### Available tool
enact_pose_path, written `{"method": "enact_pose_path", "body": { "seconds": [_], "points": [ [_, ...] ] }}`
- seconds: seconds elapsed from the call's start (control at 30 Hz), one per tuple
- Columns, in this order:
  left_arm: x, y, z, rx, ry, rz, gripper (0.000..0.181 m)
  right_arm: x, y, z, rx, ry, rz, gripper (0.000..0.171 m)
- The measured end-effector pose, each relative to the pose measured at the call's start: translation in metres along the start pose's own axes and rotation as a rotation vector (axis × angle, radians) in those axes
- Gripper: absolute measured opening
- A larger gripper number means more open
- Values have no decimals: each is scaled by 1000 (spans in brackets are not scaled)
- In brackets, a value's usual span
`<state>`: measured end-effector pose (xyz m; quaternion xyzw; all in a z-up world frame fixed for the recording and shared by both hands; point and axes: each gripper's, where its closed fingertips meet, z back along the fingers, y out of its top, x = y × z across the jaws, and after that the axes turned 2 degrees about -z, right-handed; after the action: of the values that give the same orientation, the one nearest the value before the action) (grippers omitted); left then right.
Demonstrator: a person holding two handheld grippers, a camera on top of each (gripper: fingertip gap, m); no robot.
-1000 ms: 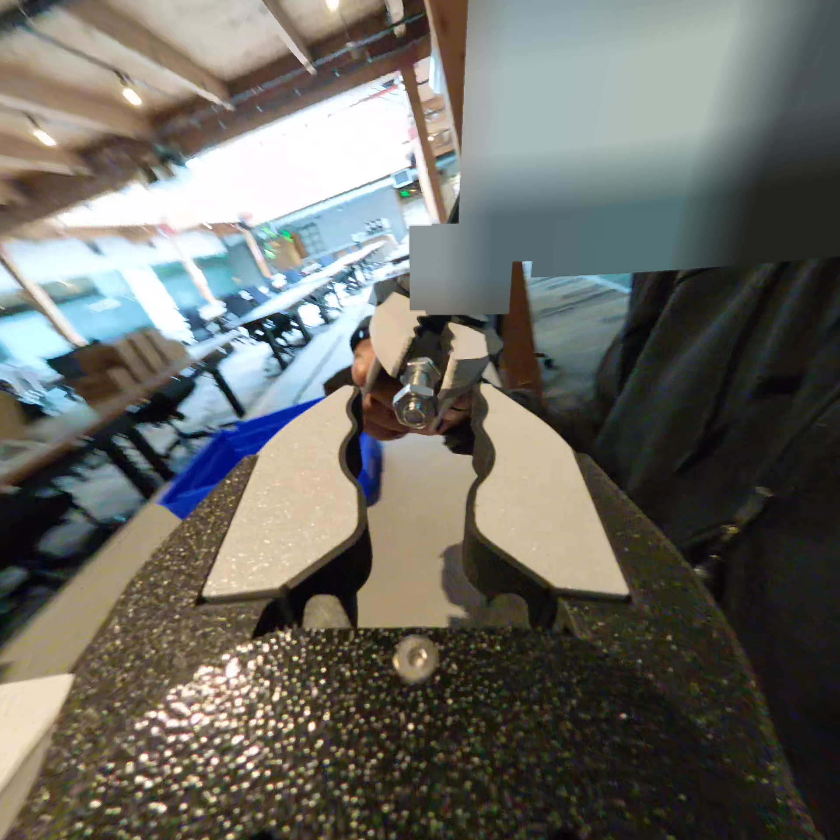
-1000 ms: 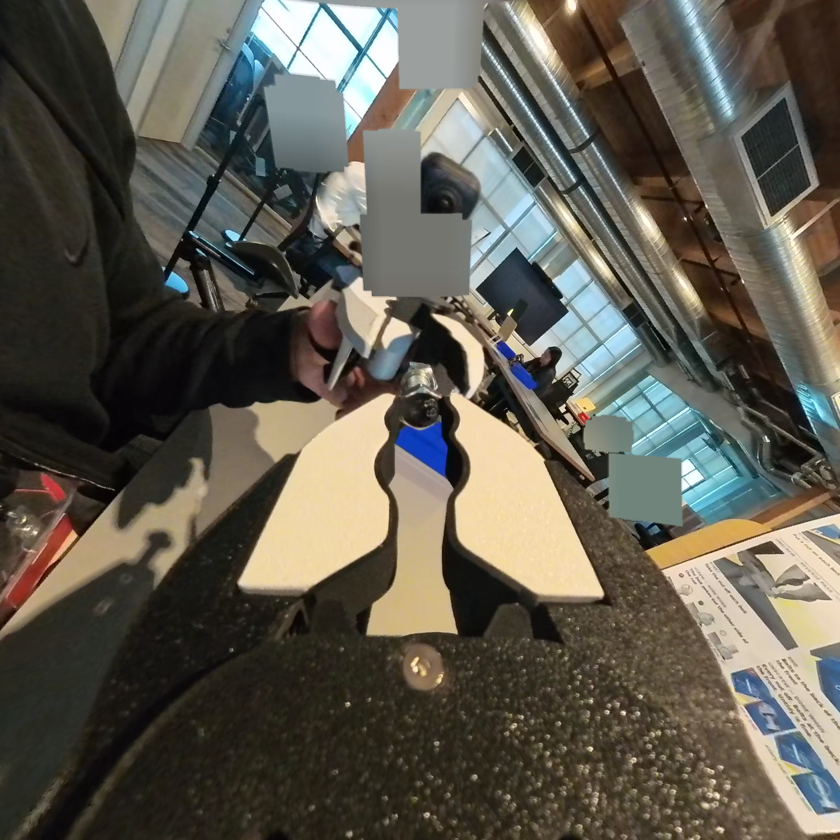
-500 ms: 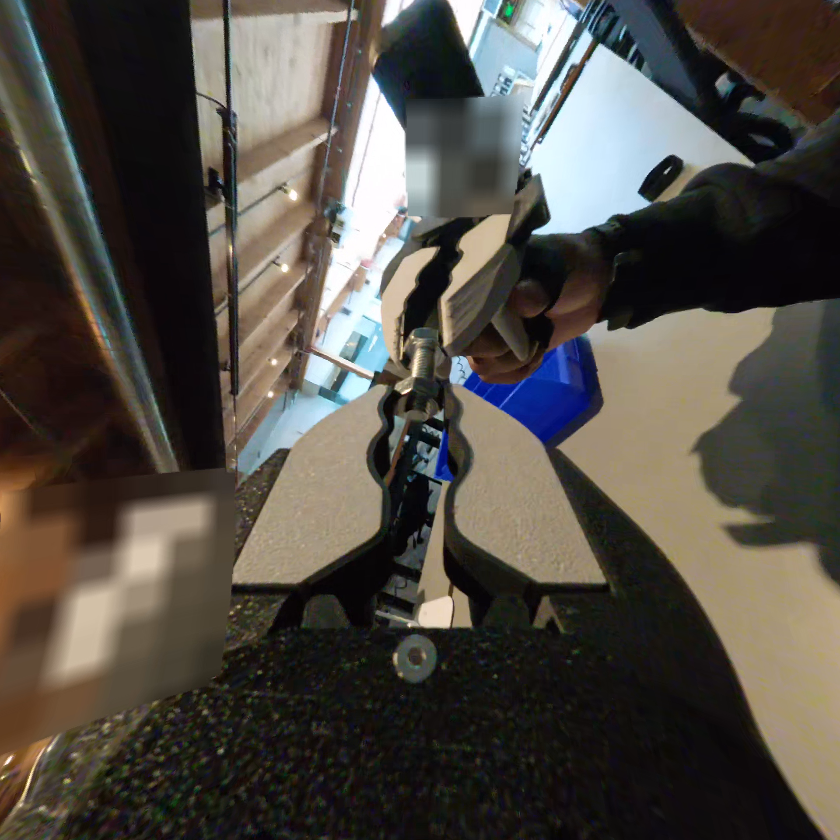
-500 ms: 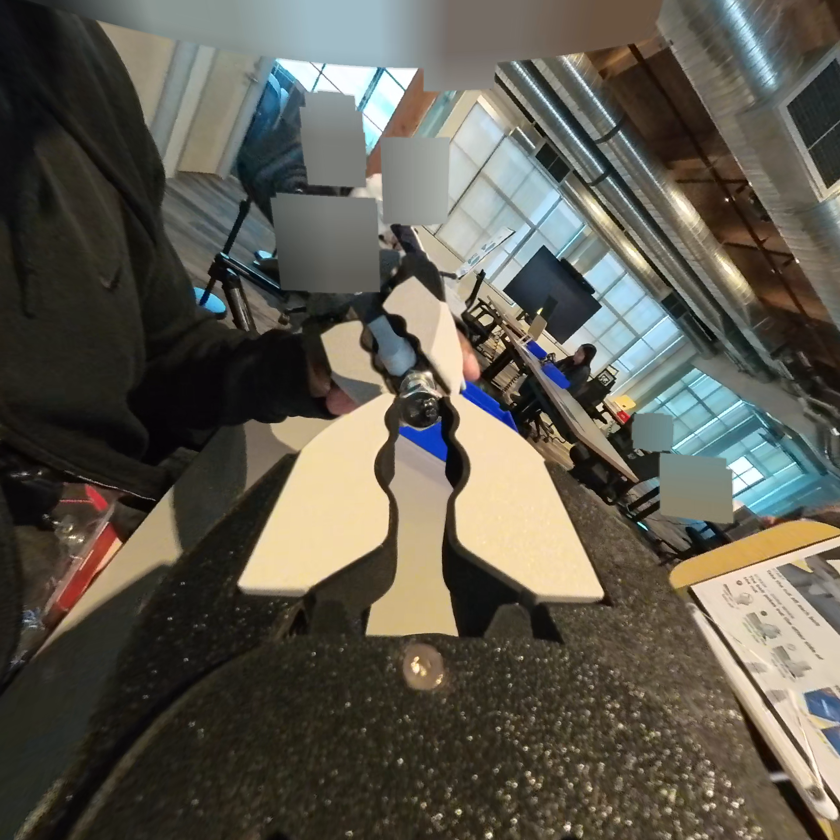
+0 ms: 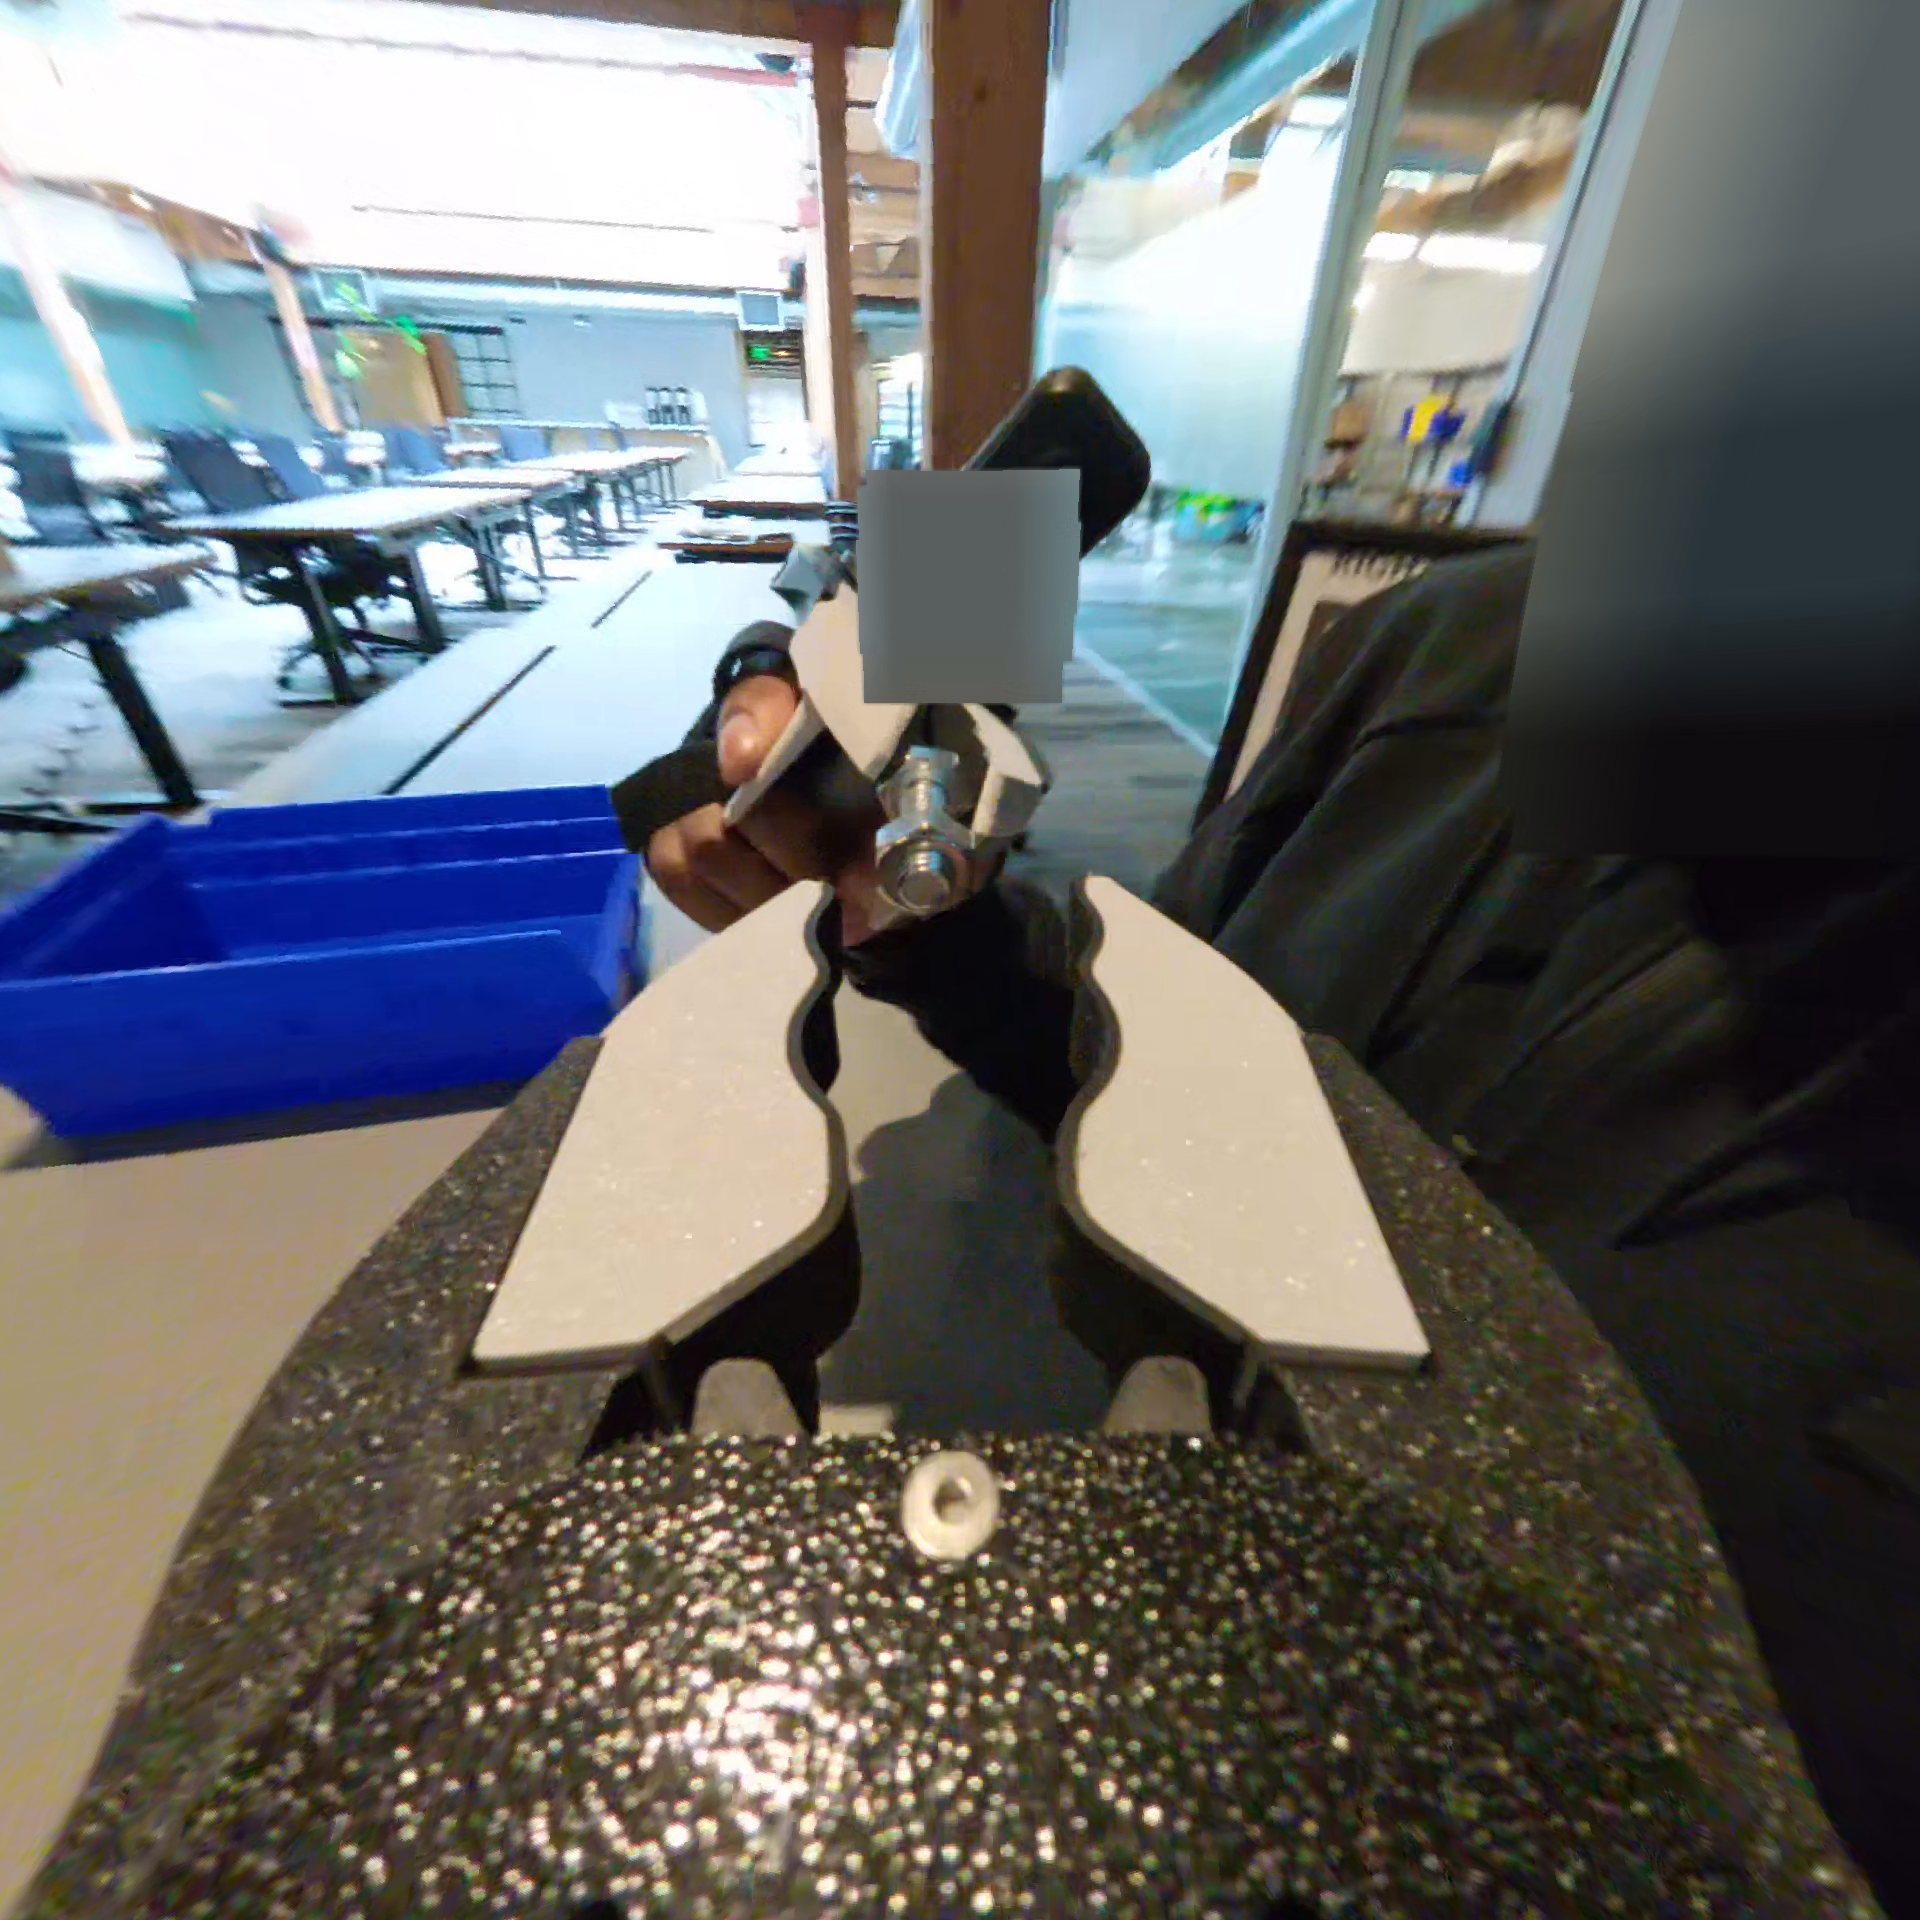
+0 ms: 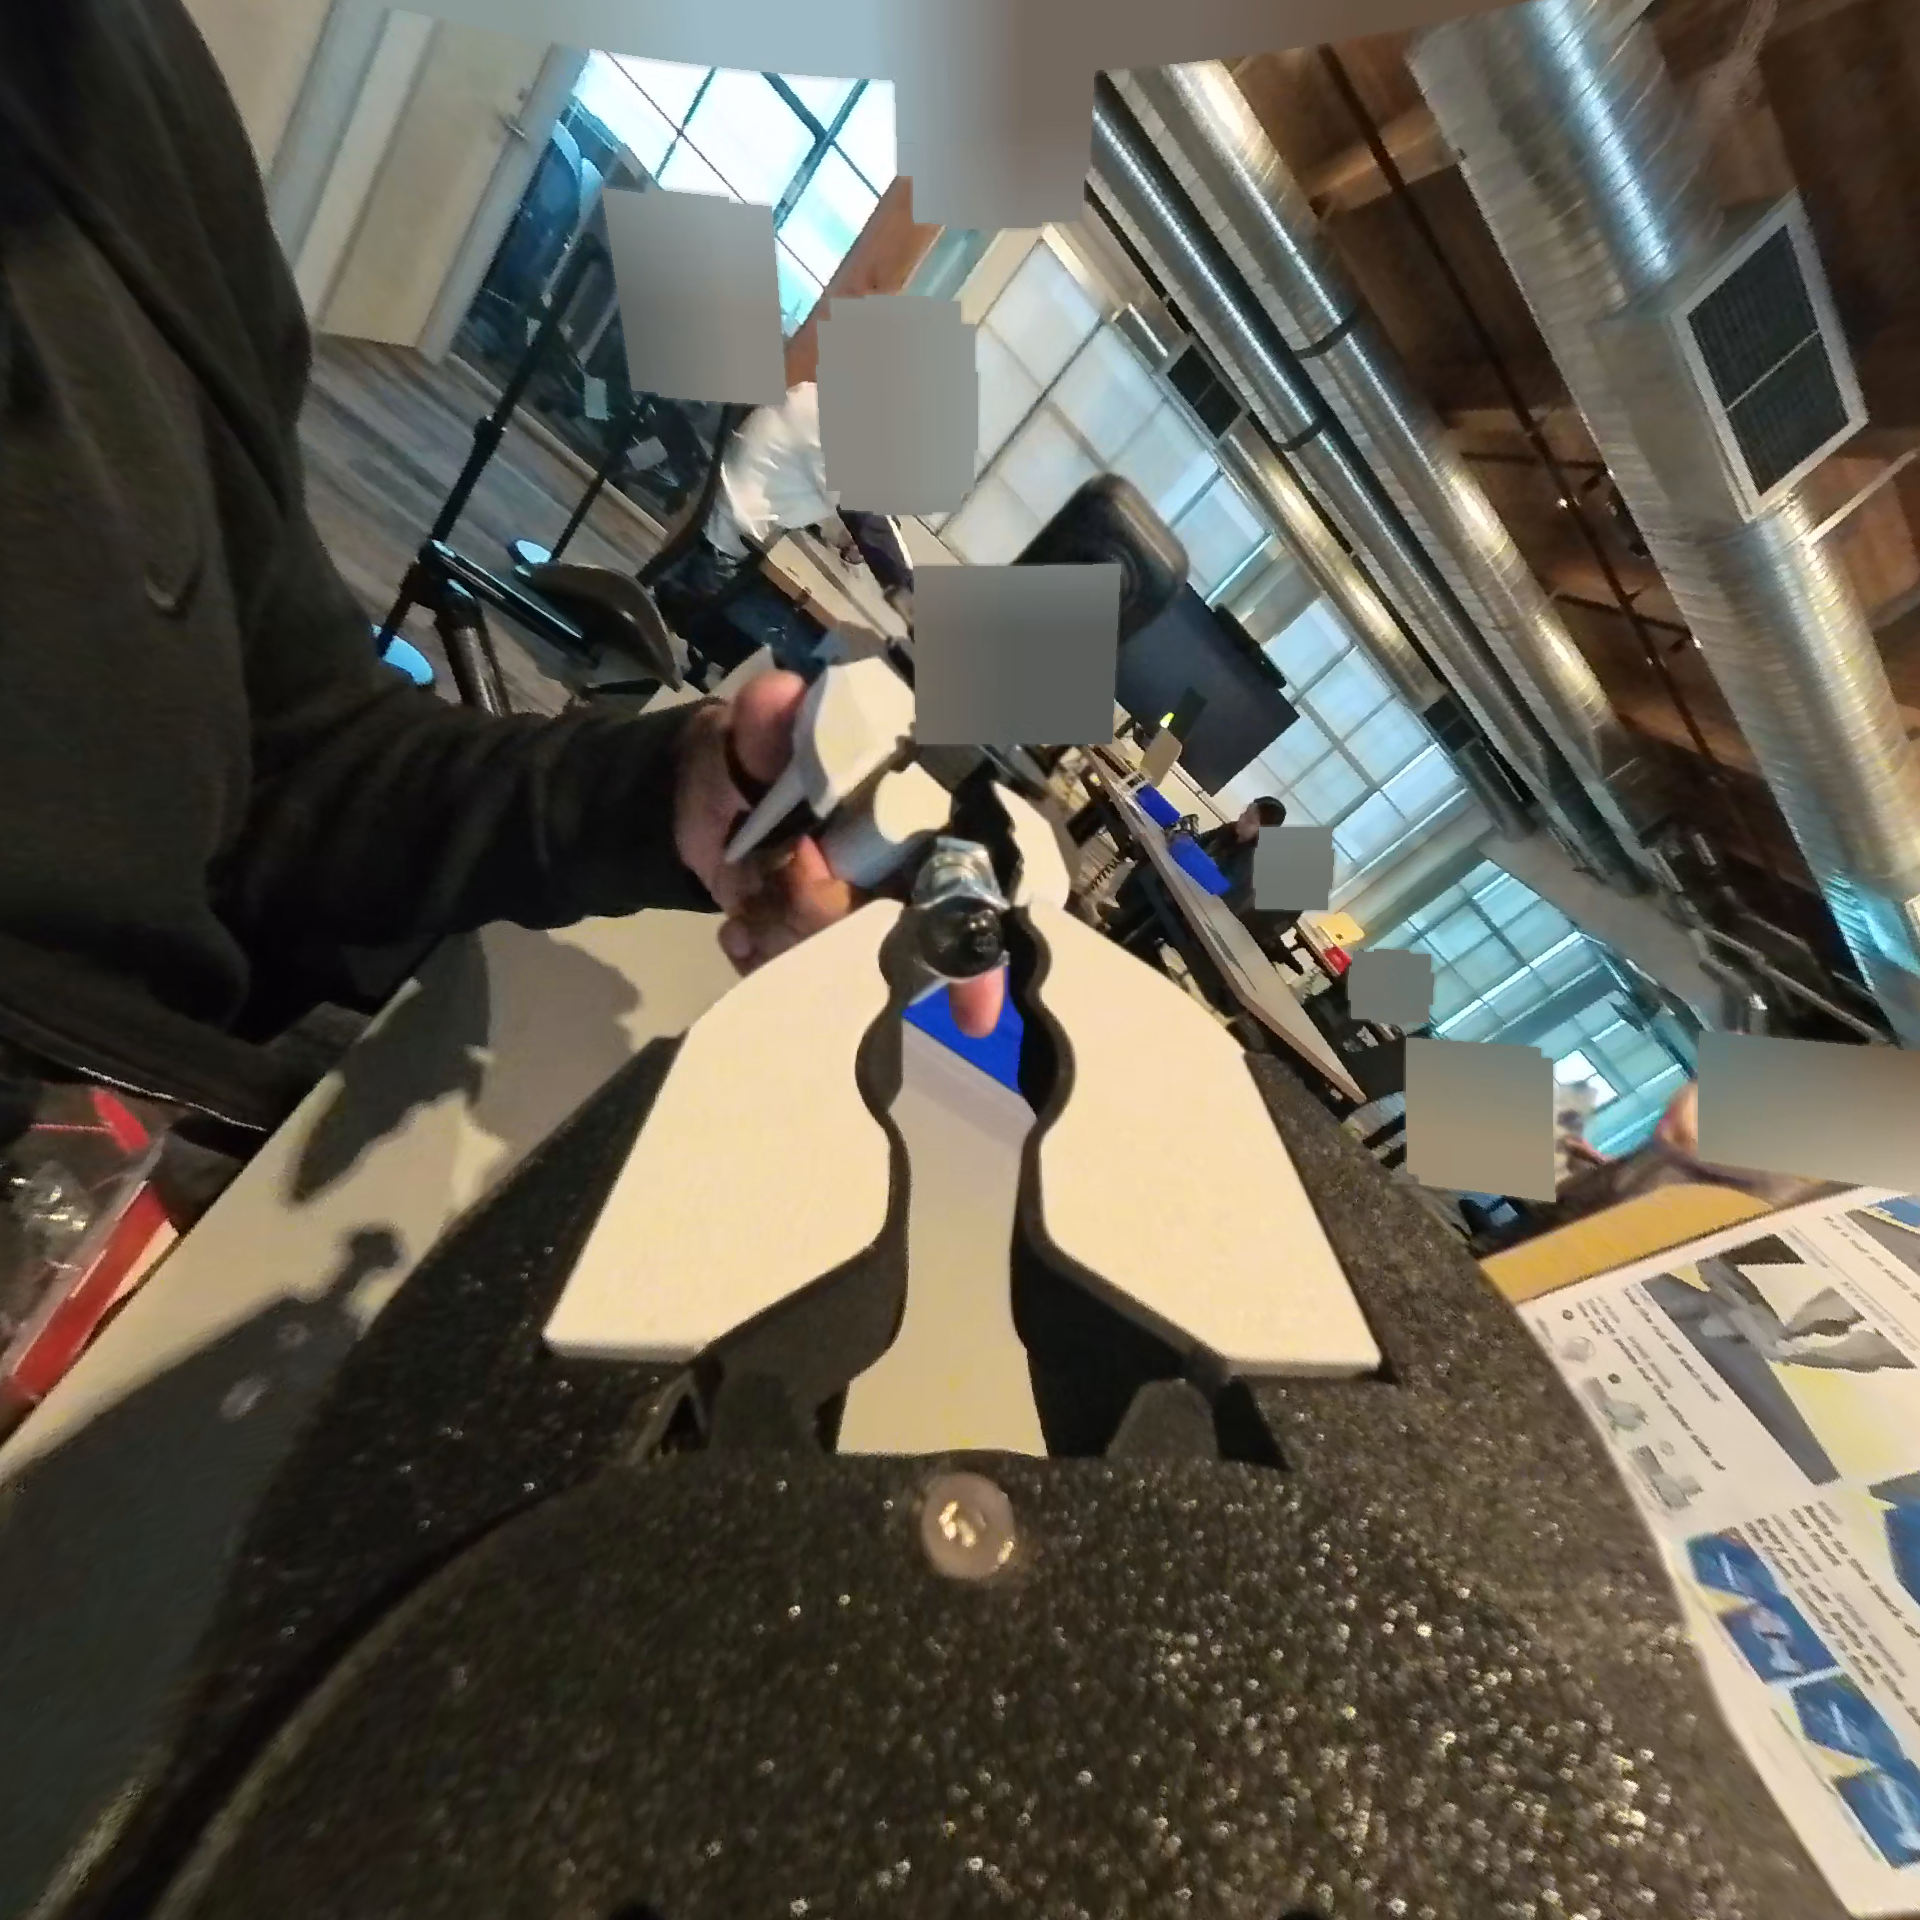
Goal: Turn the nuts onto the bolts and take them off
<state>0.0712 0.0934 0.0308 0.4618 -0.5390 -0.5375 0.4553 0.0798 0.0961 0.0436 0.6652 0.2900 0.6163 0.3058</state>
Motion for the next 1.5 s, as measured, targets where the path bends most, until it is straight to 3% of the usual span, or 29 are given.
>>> {"method": "enact_pose_path", "body": {
  "seconds": [0.17, 0.27, 0.37, 0.53, 0.6, 0.67, 0.8, 0.97, 1.1, 1.23, 1.4, 1.43, 1.5],
  "points": [
    [-3, -1, -3, 9, 7, 46, 29, -1, -5, -3, -33, -8, 25, 17],
    [-6, -3, -5, -15, 72, -67, 17, -2, -3, -3, -16, 2, 17, 17],
    [-8, 0, -5, -50, 180, -328, 17, -1, -1, -2, 2, 8, -10, 17],
    [-13, 4, -4, -198, 472, -1003, 17, -3, 3, 0, 49, 36, -57, 17],
    [-15, 7, -3, -224, 561, -1178, 18, -2, 4, 0, 56, 33, -64, 17],
    [-16, 5, -6, -204, 533, -1108, 34, -2, 4, 0, 57, 33, -63, 17],
    [-5, 7, -9, -53, 308, -685, 46, -2, 5, 1, 64, 26, -53, 17],
    [-4, 11, -4, 52, 136, -266, 40, -2, 4, 1, 62, 23, -42, 17],
    [-3, 1, -6, 21, 63, -161, 17, -4, 1, -1, 42, 30, -31, 17],
    [-8, 1, -5, -27, 190, -436, 17, -2, -1, -2, 34, 26, -52, 17],
    [-10, 8, -4, -177, 547, -1218, 18, -3, 5, -1, 81, 52, -95, 17],
    [-11, 9, -4, -188, 599, -1295, 18, -3, 5, -1, 84, 47, -94, 17],
    [-9, 10, -7, -147, 571, -1247, 26, -2, 5, 0, 85, 44, -95, 17]
  ]
}}
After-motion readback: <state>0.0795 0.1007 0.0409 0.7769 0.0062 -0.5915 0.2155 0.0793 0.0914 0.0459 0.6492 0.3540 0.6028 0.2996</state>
